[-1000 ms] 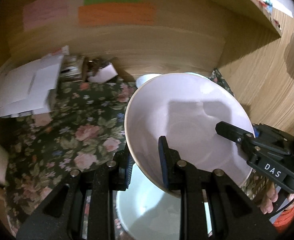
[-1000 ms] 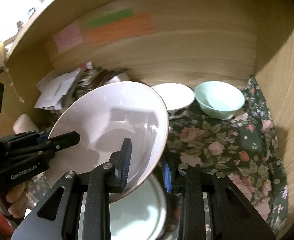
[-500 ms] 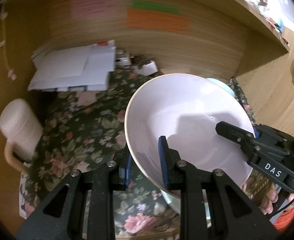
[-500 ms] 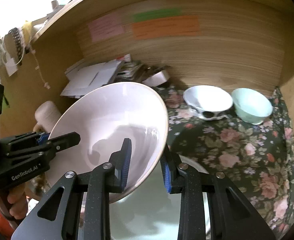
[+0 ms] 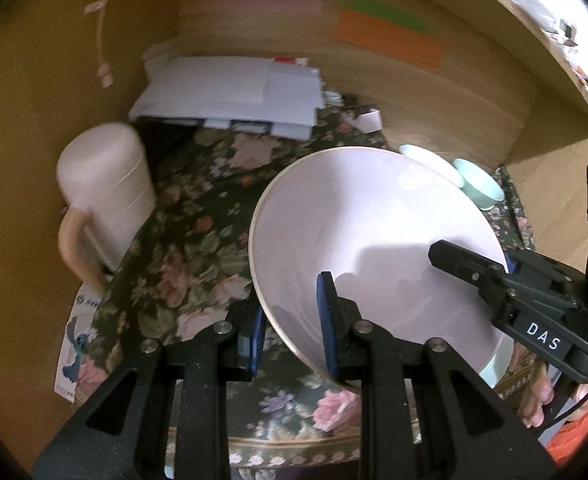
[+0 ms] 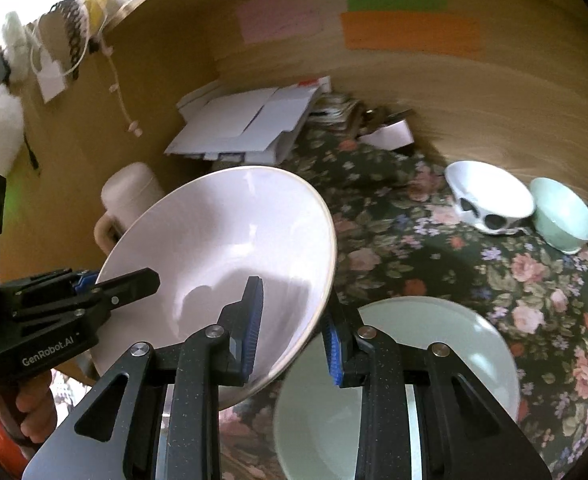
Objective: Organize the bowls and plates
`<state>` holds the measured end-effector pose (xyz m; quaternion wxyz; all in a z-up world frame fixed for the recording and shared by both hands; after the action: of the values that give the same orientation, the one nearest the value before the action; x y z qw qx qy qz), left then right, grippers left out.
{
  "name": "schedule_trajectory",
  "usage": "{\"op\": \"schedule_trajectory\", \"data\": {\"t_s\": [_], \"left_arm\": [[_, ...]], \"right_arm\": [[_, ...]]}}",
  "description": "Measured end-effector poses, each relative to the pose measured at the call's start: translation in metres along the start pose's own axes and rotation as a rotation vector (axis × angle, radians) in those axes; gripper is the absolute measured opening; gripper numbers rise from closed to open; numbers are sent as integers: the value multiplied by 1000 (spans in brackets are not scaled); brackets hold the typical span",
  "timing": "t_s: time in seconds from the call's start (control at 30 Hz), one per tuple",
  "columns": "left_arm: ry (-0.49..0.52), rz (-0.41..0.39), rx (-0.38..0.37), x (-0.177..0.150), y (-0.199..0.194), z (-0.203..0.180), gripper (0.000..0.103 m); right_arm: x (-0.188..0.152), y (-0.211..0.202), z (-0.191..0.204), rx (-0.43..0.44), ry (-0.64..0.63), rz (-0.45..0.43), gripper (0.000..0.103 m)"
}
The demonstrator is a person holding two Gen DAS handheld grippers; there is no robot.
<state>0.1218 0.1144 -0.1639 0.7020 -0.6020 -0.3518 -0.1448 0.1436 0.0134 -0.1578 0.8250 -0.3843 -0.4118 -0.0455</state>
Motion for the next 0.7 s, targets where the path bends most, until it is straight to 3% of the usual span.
{"op": "schedule_trajectory", "data": {"t_s": [0.7], "left_arm": [[-50,120,35,-38,49,44,24]], "right_arm": [[-26,77,9,39,12,192,26]]}}
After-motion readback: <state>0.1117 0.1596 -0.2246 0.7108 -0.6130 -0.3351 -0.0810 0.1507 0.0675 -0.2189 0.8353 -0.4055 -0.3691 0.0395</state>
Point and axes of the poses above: each gripper's, at about its wrist camera, not at the fingertips, and y roughly the way its jaws point, z to its left, x to its top, the point moved 6 cm from there along y, roughly the way its jaws point, and after that the axes turned 14 degrees about x, right-handed, at the moved point
